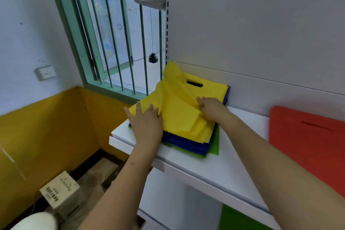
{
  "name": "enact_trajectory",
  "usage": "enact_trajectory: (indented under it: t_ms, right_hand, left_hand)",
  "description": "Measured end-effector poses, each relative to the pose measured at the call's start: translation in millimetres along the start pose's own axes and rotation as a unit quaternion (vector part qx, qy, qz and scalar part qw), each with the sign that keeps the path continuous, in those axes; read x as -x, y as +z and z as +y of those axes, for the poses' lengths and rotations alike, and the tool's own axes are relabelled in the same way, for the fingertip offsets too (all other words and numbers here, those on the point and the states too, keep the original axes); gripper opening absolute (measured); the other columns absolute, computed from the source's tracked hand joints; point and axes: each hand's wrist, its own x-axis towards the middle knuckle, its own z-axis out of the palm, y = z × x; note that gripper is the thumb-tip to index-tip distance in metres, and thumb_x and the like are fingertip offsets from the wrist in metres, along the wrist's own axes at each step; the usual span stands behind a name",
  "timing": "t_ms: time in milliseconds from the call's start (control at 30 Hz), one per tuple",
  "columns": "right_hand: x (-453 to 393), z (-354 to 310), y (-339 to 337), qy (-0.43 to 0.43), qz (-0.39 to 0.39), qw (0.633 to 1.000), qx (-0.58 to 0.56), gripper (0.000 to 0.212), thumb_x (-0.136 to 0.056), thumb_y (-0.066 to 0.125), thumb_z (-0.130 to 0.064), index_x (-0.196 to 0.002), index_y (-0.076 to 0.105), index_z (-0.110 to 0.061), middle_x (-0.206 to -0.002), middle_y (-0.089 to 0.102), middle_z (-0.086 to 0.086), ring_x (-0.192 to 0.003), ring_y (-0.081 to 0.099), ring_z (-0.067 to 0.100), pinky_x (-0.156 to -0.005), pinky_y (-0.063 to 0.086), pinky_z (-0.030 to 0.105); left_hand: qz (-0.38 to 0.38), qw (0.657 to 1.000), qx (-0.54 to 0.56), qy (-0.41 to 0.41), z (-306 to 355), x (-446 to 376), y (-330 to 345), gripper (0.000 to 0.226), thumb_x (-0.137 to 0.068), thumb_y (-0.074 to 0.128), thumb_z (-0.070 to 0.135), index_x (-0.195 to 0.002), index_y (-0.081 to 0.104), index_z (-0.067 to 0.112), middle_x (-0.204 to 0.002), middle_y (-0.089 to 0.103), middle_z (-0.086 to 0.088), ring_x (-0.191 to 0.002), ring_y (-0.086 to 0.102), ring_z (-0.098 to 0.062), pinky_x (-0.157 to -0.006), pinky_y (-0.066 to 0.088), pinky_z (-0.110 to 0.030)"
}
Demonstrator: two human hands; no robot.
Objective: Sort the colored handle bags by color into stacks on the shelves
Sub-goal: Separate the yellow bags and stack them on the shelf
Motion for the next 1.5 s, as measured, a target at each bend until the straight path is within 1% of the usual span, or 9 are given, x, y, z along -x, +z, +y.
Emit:
enact_trajectory:
  t_ms: [167,300,533,733,1000,1100,1267,1400,1500]
  right_hand:
    - [64.5,-3.0,-10.5,0.076,0.110,0.963,-0.233,0.040,-0.105,0.035,-0.023,-0.143,0.045,-0.013,-0.151,0.040,0.013,-0.138,0.035,0.027,-0.105,0.028,0.026]
    - [145.8,40.9,-31.9,0.182,0.250,0.933,-0.185,0.030,-0.100,0.042,-0.020,-0.118,0.065,-0.012,-0.117,0.066,0.016,-0.108,0.058,0.033,-0.080,0.043,0.036]
    - [302.2,93.3,-45.9,0.310,0.372,0.848,-0.214,0.037,-0.099,0.047,-0.013,-0.135,0.055,-0.014,-0.132,0.060,0.007,-0.120,0.052,0.021,-0.084,0.030,0.013]
    - [422.0,168.7,-36.1,0.426,0.456,0.747,-0.228,0.046,-0.095,0.058,-0.026,-0.138,0.052,-0.011,-0.149,0.043,0.001,-0.135,0.040,0.014,-0.103,0.022,0.013]
    - [555.0,296.9,-22.5,0.418,0.578,0.653,-0.253,0.027,-0.093,0.063,-0.013,-0.120,0.068,-0.011,-0.134,0.059,-0.005,-0.120,0.054,0.008,-0.103,0.042,0.021]
    - [594.9,351.3,-28.9,0.424,0.575,0.656,-0.245,0.030,-0.093,0.058,-0.002,-0.119,0.068,-0.013,-0.135,0.057,-0.005,-0.121,0.055,0.011,-0.101,0.043,0.019]
    - [623.2,437.4,-52.5,0.434,0.545,0.674,-0.246,0.040,-0.090,0.059,0.000,-0.125,0.063,-0.019,-0.151,0.039,0.003,-0.133,0.044,0.019,-0.076,0.027,-0.010]
    - [611.2,503.8,-62.1,0.422,0.523,0.690,-0.269,0.048,-0.087,0.063,-0.002,-0.132,0.058,-0.020,-0.148,0.042,0.010,-0.124,0.053,0.024,-0.082,0.037,0.003]
    - [592.5,548.2,-74.8,0.401,0.505,0.710,-0.284,0.049,-0.086,0.063,-0.001,-0.132,0.058,-0.019,-0.133,0.057,0.009,-0.112,0.060,0.022,-0.086,0.045,0.018]
  left_hand:
    - [0.049,0.969,0.239,-0.030,29.2,15.9,-28.4,0.037,-0.102,0.041,0.030,-0.131,0.060,0.017,-0.141,0.050,-0.011,-0.125,0.045,-0.035,-0.098,0.036,-0.044]
    - [0.028,0.913,0.400,0.073,76.8,41.0,-35.1,0.039,-0.104,0.038,0.032,-0.125,0.062,0.008,-0.117,0.057,-0.017,-0.089,0.050,-0.020,-0.063,0.027,-0.021]
    - [-0.091,0.806,0.554,0.186,176.7,123.3,-49.7,0.028,-0.098,0.046,0.016,-0.114,0.068,0.009,-0.100,0.068,-0.012,-0.097,0.061,-0.033,-0.078,0.046,-0.040]
    - [-0.178,0.764,0.578,0.225,269.1,208.0,-51.1,0.049,-0.081,0.058,0.003,-0.127,0.065,0.021,-0.122,0.065,-0.003,-0.108,0.059,-0.016,-0.088,0.045,-0.030]
    - [-0.156,0.712,0.645,0.229,409.2,312.7,-43.0,0.019,-0.088,0.064,0.007,-0.099,0.074,0.019,-0.092,0.069,0.005,-0.083,0.063,-0.005,-0.070,0.040,-0.006]
    - [-0.173,0.716,0.644,0.207,455.9,336.4,-29.6,0.037,-0.081,0.065,0.003,-0.113,0.069,0.021,-0.107,0.068,-0.002,-0.076,0.058,-0.012,-0.071,0.045,-0.022]
    - [-0.252,0.744,0.610,0.105,505.6,356.5,-19.4,0.086,-0.080,0.069,-0.002,-0.153,0.029,0.020,-0.126,0.046,0.003,-0.073,0.057,0.002,-0.067,0.046,-0.017]
    - [-0.286,0.780,0.550,0.090,533.3,357.0,-10.7,0.079,-0.074,0.073,0.012,-0.147,0.042,0.014,-0.138,0.051,-0.008,-0.118,0.056,-0.027,-0.102,0.046,-0.042]
    - [-0.278,0.787,0.547,0.066,547.5,347.5,-3.1,0.063,-0.066,0.066,0.020,-0.128,0.062,0.011,-0.122,0.064,-0.011,-0.110,0.062,-0.028,-0.099,0.050,-0.047]
